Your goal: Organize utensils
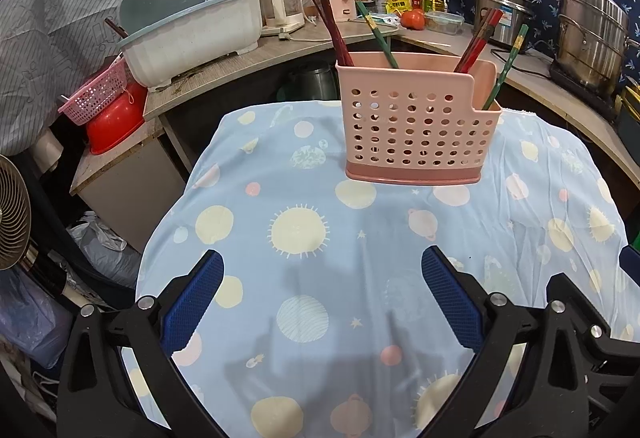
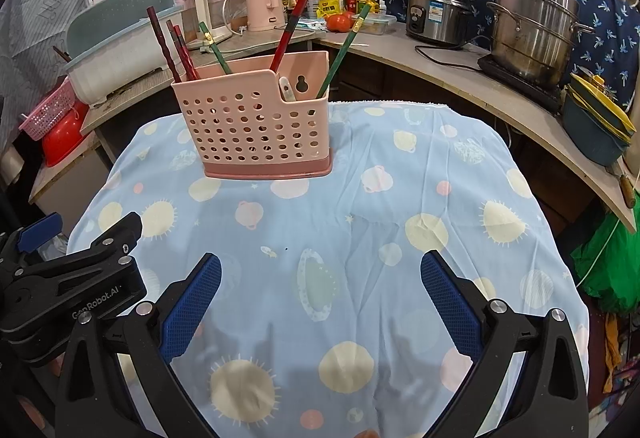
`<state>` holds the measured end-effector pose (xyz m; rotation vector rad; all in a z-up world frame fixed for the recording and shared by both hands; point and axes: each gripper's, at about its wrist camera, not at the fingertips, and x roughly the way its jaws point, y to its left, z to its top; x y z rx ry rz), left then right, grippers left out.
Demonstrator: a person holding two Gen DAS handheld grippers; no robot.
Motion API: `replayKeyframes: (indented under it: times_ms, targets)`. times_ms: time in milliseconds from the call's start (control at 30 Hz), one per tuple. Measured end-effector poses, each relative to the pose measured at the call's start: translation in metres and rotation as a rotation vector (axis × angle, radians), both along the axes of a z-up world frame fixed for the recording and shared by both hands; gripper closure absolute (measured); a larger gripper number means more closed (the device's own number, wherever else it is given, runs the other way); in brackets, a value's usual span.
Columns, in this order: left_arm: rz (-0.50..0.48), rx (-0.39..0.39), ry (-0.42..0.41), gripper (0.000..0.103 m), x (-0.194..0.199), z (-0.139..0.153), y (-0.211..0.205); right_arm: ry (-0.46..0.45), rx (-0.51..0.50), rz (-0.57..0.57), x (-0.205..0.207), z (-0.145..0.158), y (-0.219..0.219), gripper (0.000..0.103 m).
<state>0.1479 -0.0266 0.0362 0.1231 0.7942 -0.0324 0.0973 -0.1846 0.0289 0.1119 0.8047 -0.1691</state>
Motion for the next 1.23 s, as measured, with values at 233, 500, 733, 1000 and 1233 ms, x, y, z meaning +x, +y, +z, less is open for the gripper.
replayKeyframes:
  times_ms: [233,500,733,1000,1233]
  targets:
    - [0.001,0.001,0.001,0.008,0.0001,-0.0005,0.0003,0.001,-0.001,0.000,-0.0004,-0.0004,0.0004,0.007]
    - [0.002,0.002,0.003,0.008,-0.0002,-0.0014,0.0008,0.004,0.001,0.000,-0.0003,-0.0014,0.0000,0.007]
    - [0.003,0.006,0.002,0.008,-0.0006,-0.0022,0.0010,0.005,-0.001,0.000,-0.0005,-0.0021,0.0003,0.007]
    - [0.000,0.012,0.003,0.008,-0.0017,-0.0034,0.0013,0.005,-0.002,-0.001,0.0003,-0.0016,0.0007,0.007]
    - [0.002,0.009,0.002,0.008,-0.0014,-0.0029,-0.0004,0.005,-0.004,-0.001,-0.0019,-0.0047,0.0001,0.007]
